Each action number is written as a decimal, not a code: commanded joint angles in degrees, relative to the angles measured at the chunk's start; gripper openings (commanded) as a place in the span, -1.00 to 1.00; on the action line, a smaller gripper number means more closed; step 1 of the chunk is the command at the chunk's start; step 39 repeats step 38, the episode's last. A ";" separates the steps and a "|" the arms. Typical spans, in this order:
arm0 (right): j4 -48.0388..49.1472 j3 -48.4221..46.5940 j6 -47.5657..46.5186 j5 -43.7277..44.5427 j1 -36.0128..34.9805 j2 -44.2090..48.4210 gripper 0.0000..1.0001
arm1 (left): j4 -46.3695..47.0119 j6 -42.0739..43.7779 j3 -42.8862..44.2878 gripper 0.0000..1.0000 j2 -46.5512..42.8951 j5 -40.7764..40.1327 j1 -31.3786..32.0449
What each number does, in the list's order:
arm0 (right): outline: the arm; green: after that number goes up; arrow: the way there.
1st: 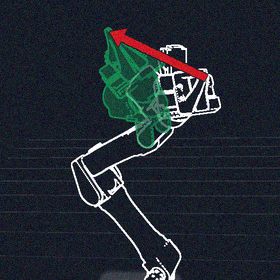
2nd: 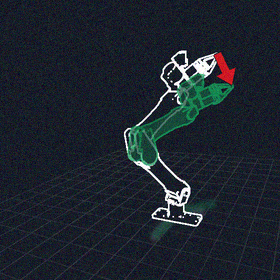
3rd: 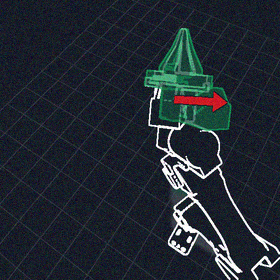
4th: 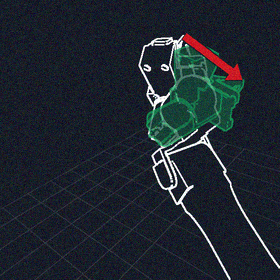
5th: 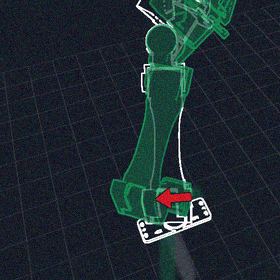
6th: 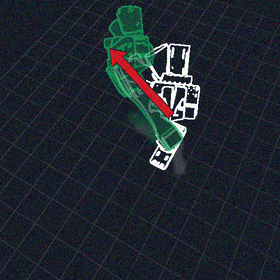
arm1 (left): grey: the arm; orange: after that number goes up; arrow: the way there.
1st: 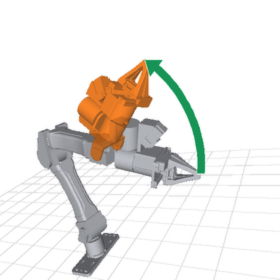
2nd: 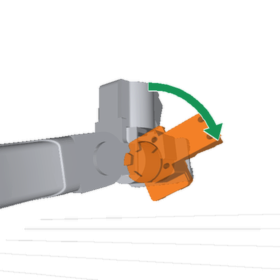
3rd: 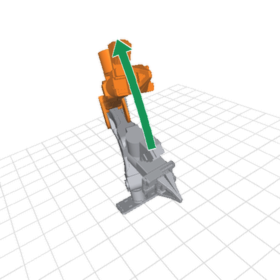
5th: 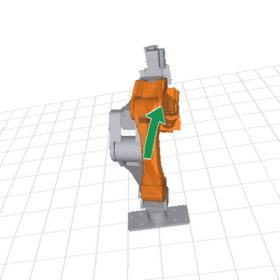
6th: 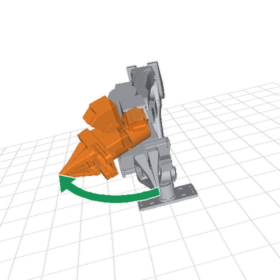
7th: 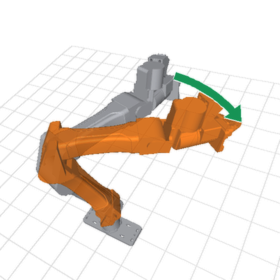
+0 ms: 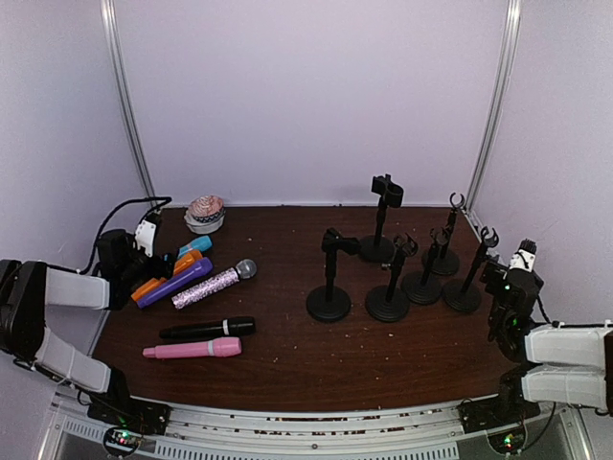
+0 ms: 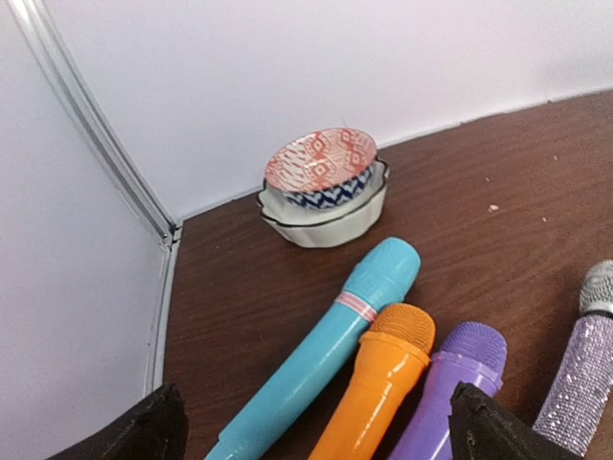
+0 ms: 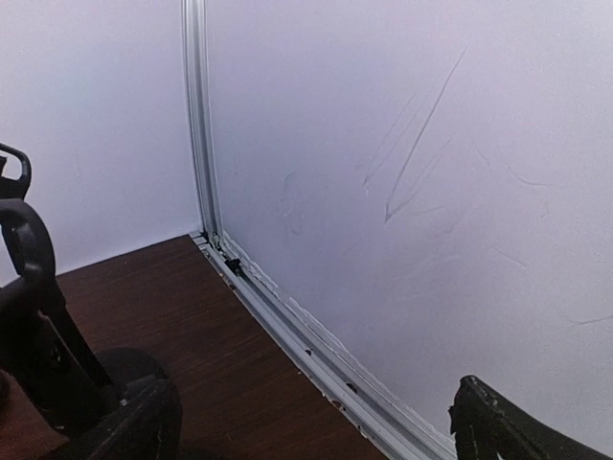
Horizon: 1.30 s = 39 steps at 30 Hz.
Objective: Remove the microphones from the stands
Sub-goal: Reset both arms
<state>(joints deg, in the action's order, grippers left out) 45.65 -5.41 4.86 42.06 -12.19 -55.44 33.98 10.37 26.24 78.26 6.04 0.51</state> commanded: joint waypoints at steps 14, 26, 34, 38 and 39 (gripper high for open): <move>17.86 -8.27 -0.64 -22.50 6.45 -21.63 0.99 | 23.85 -7.78 -7.39 0.96 3.20 -0.32 -5.87; 19.64 -7.90 -2.92 -25.02 6.38 -22.69 1.00 | 24.21 -7.77 -7.36 0.96 3.44 -0.25 -5.87; 19.13 -7.95 -2.84 -25.08 6.38 -22.54 0.99 | 23.87 -7.60 -7.17 0.96 3.48 -0.52 -5.76; 19.24 -7.96 -2.84 -25.09 6.38 -22.63 1.00 | 24.24 -7.70 -7.38 0.96 3.39 -0.58 -5.69; 19.24 -7.96 -2.84 -25.09 6.38 -22.63 1.00 | 24.24 -7.70 -7.38 0.96 3.39 -0.58 -5.69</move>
